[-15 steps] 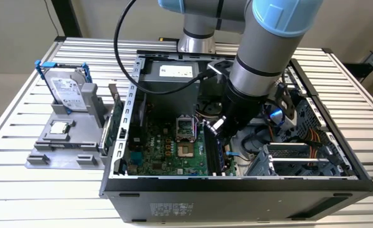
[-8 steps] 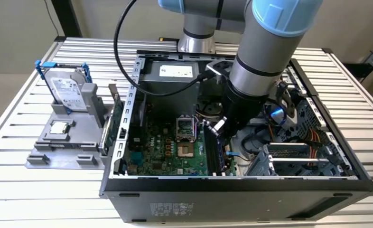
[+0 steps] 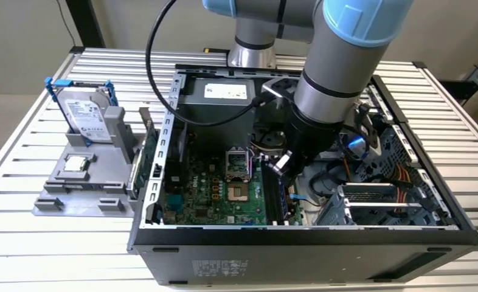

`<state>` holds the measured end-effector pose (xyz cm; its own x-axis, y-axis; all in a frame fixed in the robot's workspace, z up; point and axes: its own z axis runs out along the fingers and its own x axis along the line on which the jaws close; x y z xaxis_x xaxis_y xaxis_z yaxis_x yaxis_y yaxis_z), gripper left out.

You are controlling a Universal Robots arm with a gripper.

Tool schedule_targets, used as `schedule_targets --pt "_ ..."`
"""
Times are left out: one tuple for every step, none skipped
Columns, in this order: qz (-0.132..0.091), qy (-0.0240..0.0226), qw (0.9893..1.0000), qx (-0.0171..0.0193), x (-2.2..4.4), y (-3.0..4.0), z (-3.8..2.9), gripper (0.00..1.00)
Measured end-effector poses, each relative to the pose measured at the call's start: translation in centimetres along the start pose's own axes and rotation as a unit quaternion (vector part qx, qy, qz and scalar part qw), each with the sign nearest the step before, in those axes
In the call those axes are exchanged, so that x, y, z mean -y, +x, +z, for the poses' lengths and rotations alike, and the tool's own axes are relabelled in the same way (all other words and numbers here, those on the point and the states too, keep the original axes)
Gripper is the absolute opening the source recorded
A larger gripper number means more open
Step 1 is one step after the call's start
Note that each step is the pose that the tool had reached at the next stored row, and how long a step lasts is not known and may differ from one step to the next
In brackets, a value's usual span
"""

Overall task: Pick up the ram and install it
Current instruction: 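Press down the ram until it locks into place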

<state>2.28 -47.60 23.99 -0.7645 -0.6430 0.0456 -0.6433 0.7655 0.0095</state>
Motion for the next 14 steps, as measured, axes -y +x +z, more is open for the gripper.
schedule_targets --pt "-0.003 0.0001 1.0 0.0 0.0 0.0 0.0 0.0" --pt "-0.005 0.0002 1.0 0.0 0.0 0.0 0.0 0.0" --pt "-0.007 0.0003 1.0 0.0 0.0 0.0 0.0 0.0" --pt "-0.01 0.0004 1.0 -0.0001 0.0 0.0 0.01 0.0" --pt "-0.012 0.0006 0.9999 -0.0001 0.0 0.0 0.01 0.0" --pt "-0.015 0.0007 0.9999 -0.0002 0.0 0.0 0.01 0.0" --pt "-0.017 0.0008 0.9999 -0.0001 0.0 0.0 0.02 0.0" --pt "-0.02 0.0009 0.9998 -0.0002 0.0 0.0 0.02 0.0" --pt "-0.022 0.001 0.9997 -0.0002 0.0 0.0 0.02 0.0" --pt "-0.025 0.0011 0.9997 -0.0002 0.0 0.0 0.03 0.0" --pt "-0.027 0.0012 0.9996 -0.0002 0.0 0.0 0.03 0.0" --pt "-0.03 0.0013 0.9996 -0.0003 0.0 0.0 0.03 0.0" --pt "-0.032 0.0015 0.9995 -0.0003 0.0 0.0 0.03 0.0" --pt "-0.035 0.0016 0.9994 -0.0003 0.0 0.0 0.03 0.0"
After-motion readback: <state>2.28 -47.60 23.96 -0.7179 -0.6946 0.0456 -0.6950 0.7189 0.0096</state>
